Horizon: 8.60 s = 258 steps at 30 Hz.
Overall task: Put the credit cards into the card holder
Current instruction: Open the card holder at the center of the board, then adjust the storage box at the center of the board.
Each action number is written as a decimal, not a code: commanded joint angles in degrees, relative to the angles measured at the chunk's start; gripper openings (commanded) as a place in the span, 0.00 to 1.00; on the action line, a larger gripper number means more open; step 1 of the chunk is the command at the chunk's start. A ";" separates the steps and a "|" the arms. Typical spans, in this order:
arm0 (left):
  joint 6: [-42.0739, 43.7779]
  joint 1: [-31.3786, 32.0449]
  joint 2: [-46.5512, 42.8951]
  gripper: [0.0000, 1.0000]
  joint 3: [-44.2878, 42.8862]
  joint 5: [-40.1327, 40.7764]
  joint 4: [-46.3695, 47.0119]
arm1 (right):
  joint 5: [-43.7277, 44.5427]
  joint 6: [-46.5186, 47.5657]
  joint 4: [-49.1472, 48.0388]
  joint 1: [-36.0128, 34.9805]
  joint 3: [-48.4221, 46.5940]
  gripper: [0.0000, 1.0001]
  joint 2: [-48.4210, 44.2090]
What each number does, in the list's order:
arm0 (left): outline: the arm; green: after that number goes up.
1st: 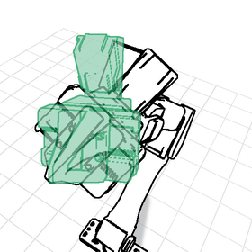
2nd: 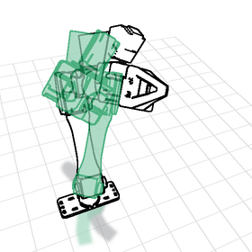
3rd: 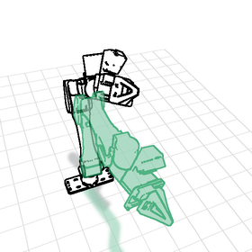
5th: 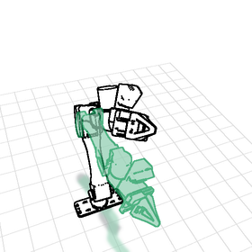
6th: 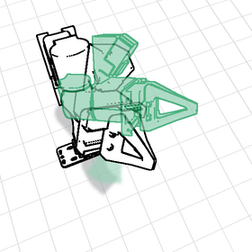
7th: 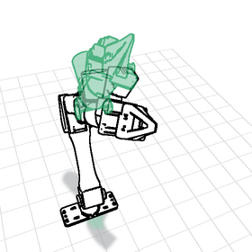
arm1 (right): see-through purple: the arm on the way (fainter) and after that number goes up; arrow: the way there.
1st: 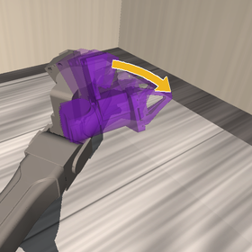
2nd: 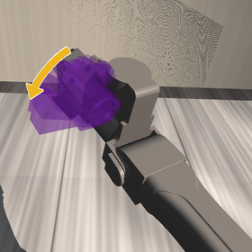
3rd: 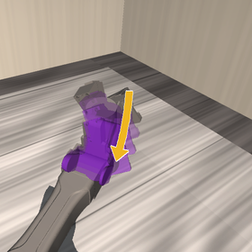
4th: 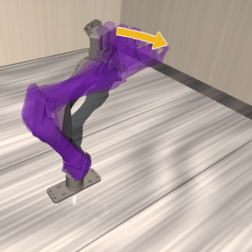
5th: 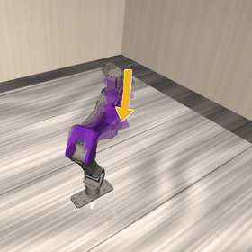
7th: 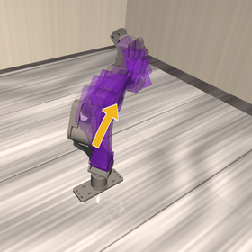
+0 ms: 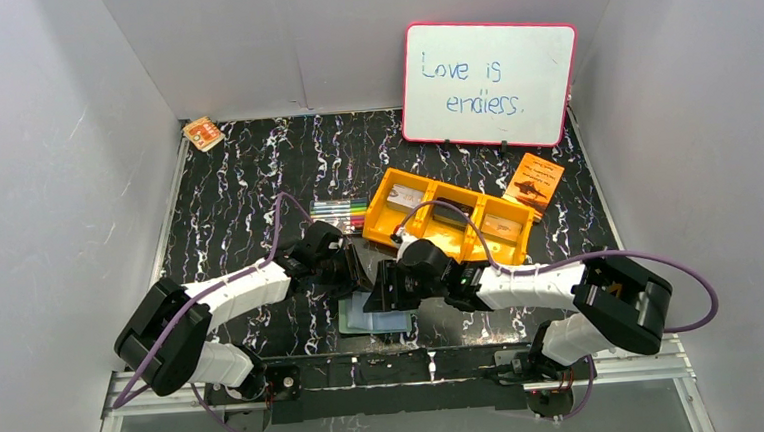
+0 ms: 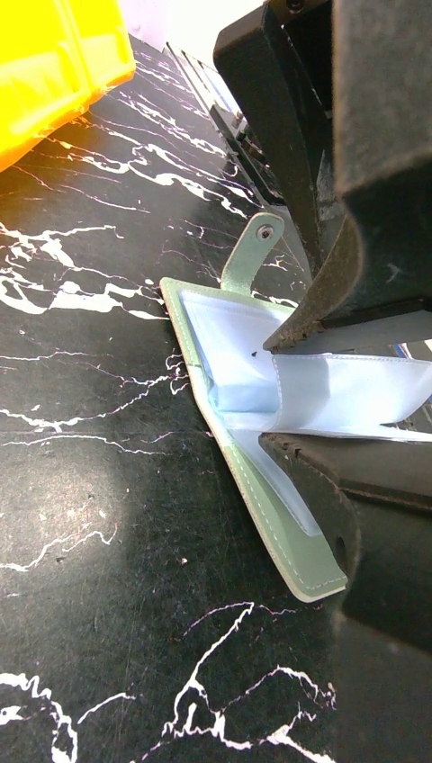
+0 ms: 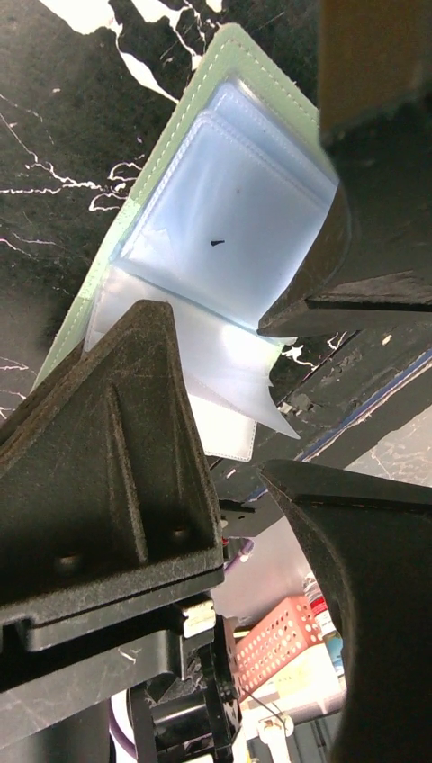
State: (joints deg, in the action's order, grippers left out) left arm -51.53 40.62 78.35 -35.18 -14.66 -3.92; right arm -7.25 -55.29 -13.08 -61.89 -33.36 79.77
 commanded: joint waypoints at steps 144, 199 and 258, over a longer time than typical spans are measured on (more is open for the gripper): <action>1.46 1.30 -14.78 0.62 -5.26 7.75 -17.46 | 31.04 11.25 46.72 27.61 -19.36 0.70 -16.85; 2.36 1.21 -22.63 0.64 -3.12 14.66 -24.29 | 25.61 57.95 27.59 37.10 -35.54 0.14 17.48; 1.33 1.16 -19.14 0.64 -4.65 13.46 -22.71 | 31.37 -1.15 29.38 32.68 -38.11 0.62 16.11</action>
State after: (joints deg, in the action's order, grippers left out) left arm -51.90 41.76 58.50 -38.11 -1.52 -26.52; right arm 23.59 -70.91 17.56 -29.63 -66.57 96.79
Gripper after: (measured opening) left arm 0.642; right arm 0.629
